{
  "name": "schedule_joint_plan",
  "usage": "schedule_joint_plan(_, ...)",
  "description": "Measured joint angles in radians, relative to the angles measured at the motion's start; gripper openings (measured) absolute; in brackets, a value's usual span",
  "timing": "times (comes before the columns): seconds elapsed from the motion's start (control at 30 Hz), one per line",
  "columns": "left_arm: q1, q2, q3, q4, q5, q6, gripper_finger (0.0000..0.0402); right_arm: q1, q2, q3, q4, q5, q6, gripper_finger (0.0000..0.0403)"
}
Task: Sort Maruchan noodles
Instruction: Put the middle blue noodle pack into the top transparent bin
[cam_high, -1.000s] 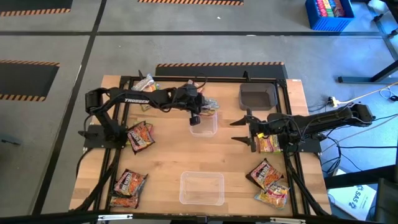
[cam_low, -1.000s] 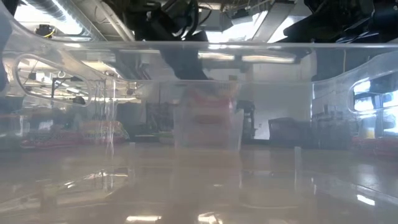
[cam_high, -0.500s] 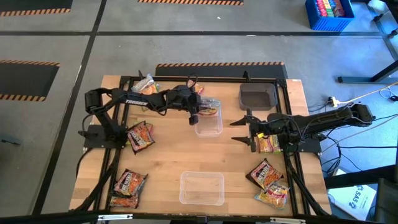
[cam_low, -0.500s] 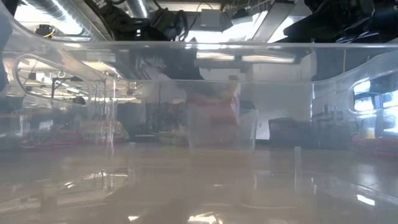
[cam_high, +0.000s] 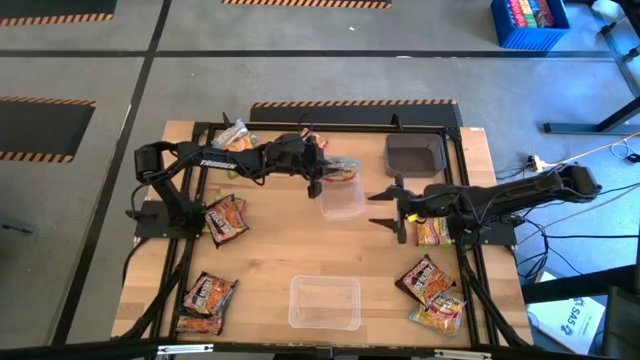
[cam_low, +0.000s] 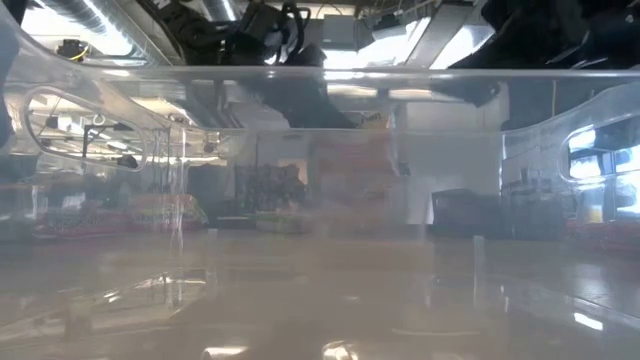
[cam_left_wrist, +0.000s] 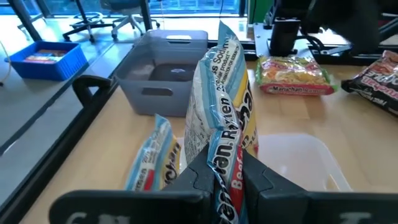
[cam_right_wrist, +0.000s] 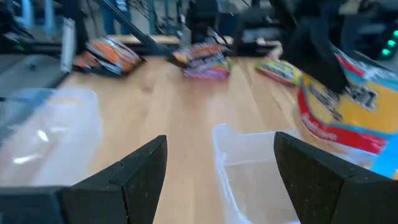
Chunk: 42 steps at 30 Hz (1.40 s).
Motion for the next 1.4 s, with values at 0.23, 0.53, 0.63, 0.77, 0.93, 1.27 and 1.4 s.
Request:
schedule_joint_plan(0.23,-0.006,0.001,0.004,-0.023,-0.032,0.018,0.0021,0.0,0.08,0.0,-0.001,0.143,0.0,0.0275)
schedule_joint_plan(0.53,-0.007,0.001,0.004,-0.022,-0.032,0.018,0.0021,-0.032,0.193,0.0,-0.038,0.393,0.013,0.0275)
schedule_joint_plan(0.63,-0.006,0.001,0.004,-0.022,-0.032,0.018,0.0021,-0.093,0.226,0.0,-0.081,0.4,0.05,0.0275)
schedule_joint_plan(0.77,-0.006,0.002,0.004,-0.021,-0.032,0.018,0.0021,-0.164,0.281,0.0,-0.072,0.298,0.076,0.0275)
schedule_joint_plan(0.93,-0.006,0.002,0.004,-0.021,-0.032,0.018,0.0021,-0.184,0.371,0.0,0.017,0.206,0.077,0.0275)
schedule_joint_plan(1.27,-0.006,0.027,0.006,-0.013,-0.032,0.018,0.0021,-0.183,0.422,0.0,0.099,0.176,0.093,0.0275)
schedule_joint_plan(1.4,-0.006,0.067,0.006,-0.002,-0.041,0.018,0.0021,-0.183,0.421,0.0,0.103,0.176,0.093,0.0275)
